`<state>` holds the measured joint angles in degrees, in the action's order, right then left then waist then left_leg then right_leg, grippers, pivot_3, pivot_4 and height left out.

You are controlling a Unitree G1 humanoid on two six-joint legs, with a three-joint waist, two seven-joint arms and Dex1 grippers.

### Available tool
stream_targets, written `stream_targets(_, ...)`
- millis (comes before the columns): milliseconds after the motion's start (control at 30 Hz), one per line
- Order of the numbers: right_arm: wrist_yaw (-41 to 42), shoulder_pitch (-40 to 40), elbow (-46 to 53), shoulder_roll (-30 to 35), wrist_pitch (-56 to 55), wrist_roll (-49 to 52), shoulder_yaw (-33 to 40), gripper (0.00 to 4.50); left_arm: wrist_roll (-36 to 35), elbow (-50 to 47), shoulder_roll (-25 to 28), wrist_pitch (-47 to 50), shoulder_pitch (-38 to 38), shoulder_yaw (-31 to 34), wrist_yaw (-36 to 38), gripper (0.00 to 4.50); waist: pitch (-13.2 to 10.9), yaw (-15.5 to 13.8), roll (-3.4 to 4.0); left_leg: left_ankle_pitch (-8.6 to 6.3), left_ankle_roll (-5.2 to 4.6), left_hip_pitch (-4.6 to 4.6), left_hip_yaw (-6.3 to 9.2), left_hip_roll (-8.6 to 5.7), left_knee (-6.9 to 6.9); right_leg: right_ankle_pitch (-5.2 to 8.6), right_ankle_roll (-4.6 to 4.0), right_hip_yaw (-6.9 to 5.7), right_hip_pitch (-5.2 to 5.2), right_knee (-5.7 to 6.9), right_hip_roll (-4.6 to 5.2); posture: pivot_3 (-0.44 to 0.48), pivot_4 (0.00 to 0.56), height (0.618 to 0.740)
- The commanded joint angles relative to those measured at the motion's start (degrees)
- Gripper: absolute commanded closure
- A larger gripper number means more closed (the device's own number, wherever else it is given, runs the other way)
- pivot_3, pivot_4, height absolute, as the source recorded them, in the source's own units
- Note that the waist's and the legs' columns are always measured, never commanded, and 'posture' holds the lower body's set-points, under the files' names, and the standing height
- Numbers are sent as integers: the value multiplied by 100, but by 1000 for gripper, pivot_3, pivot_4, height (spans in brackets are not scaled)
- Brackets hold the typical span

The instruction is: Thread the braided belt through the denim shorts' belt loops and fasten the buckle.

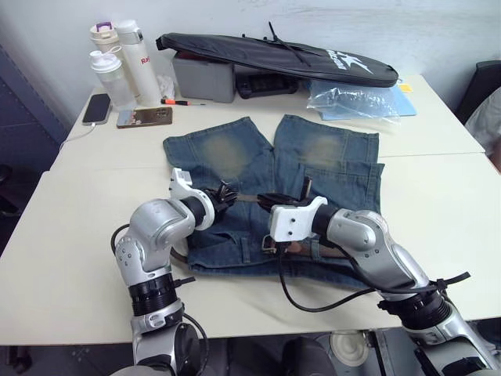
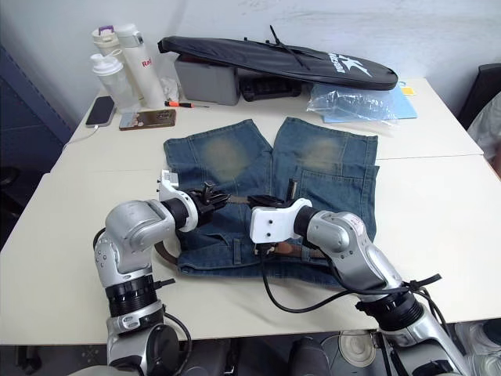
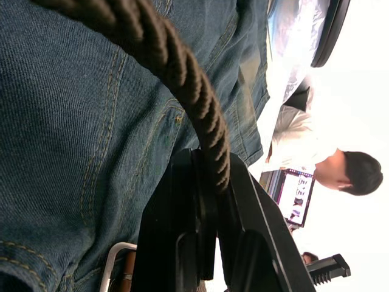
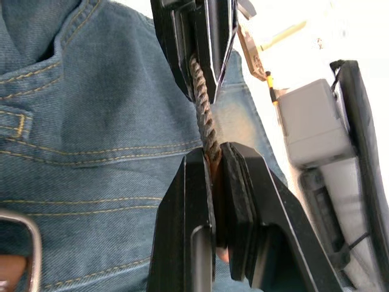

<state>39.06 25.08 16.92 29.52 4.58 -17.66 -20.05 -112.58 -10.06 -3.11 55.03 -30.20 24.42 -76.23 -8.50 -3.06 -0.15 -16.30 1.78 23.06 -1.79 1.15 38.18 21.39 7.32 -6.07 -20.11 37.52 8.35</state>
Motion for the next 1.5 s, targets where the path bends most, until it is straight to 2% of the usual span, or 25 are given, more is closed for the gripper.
stream_targets(33,486,22,633,49,513,1021,638,3535,-42,139,219,202,-152,191,296,4500,1,-3,1,0,0,2,1,0,0,0,0,0,-2,0,0,0,150,652)
stream_targets(67,632,35,681,148,582,1169,720,3173,-42,188,271,267,-173,207,384,4500,1,-2,2,0,0,2,1,0,-1,0,0,0,-2,0,0,0,150,652)
stream_targets(133,878,50,767,301,803,1566,966,2130,-42,303,456,434,-207,211,603,4500,-1,-2,-1,0,0,2,1,0,-6,0,0,0,-4,-1,-1,0,150,652)
stream_targets(167,1147,11,871,459,1181,1965,1169,1993,-42,451,820,805,-199,113,1002,4500,-1,-2,-2,0,0,2,1,1,-6,0,0,-1,-4,-2,-1,0,150,652)
stream_targets(200,1341,-18,948,578,1462,2252,1312,1651,-42,564,1092,1080,-192,37,1304,4500,-1,2,-2,0,0,2,1,1,-8,0,0,-1,-5,-2,-2,0,150,652)
stream_targets(233,1560,-71,1042,793,1882,2583,1514,1099,-42,632,1350,1312,-176,-3,1670,4500,-2,4,-2,0,0,3,0,1,-11,1,-2,-1,-12,3,-2,0,150,652)
stream_targets(267,1690,-105,1105,941,2163,2795,1641,901,-42,679,1519,1447,-165,-30,1924,4500,-1,8,0,0,0,5,0,2,-12,1,-3,-1,-14,3,-4,0,150,652)
stream_targets(333,1680,-100,1228,1055,2725,3162,1859,21,-42,758,1986,1690,-139,-106,2552,4500,-1,9,0,0,0,7,0,2,-18,2,-4,0,-18,1,-4,0,150,652)
stream_targets(467,1647,-28,1373,1246,3191,3442,1886,21,-42,794,3026,2075,-4,-383,3988,4500,1,37,7,-1,1,5,-1,8,-28,7,-13,0,-24,0,-4,0,150,652)
stream_targets(567,2085,-30,1560,1578,3739,3976,1752,21,-42,586,3621,2101,191,-568,4856,4500,0,37,12,-1,1,3,-1,9,-35,8,-16,2,-27,-2,-2,0,150,652)
stream_targets(700,2413,-183,1908,2046,4011,4378,1669,21,-42,661,4369,2077,432,-603,5623,4500,-4,35,8,-1,1,3,2,13,-44,8,-16,2,-27,-13,-3,0,150,652)
stream_targets(833,2620,-408,2177,2508,4291,4730,1717,21,-42,561,4951,1894,769,-694,5807,4500,-4,17,9,-2,-1,-4,4,20,-59,8,-16,5,-26,-25,1,0,150,652)
stream_targets(967,2844,-326,2367,2854,4786,5559,2175,21,-42,192,5192,1630,1243,-753,5845,4500,-8,17,7,1,-7,-10,9,43,-81,5,-14,9,-24,-52,6,0,150,652)
stream_targets(1033,2955,-182,2344,3045,5006,5955,2359,21,-42,-76,5360,1403,1514,-849,5621,4500,-10,16,6,1,-8,-11,10,44,-88,2,-14,8,-24,-59,6,0,150,652)
stream_targets(1300,2944,89,2097,3358,5086,6223,2308,21,11,-704,4784,-36,2254,-1086,4585,4500,-15,5,13,-2,-8,-17,3,53,-102,-5,-23,7,-17,-88,5,0,150,652)
stream_targets(1500,2888,340,1955,3440,5153,6233,2171,21,-26,-1181,4583,-498,2711,-1258,4336,4500,-19,4,10,-7,-15,-24,-7,52,-100,-12,-17,6,-4,-106,1,0,150,652)
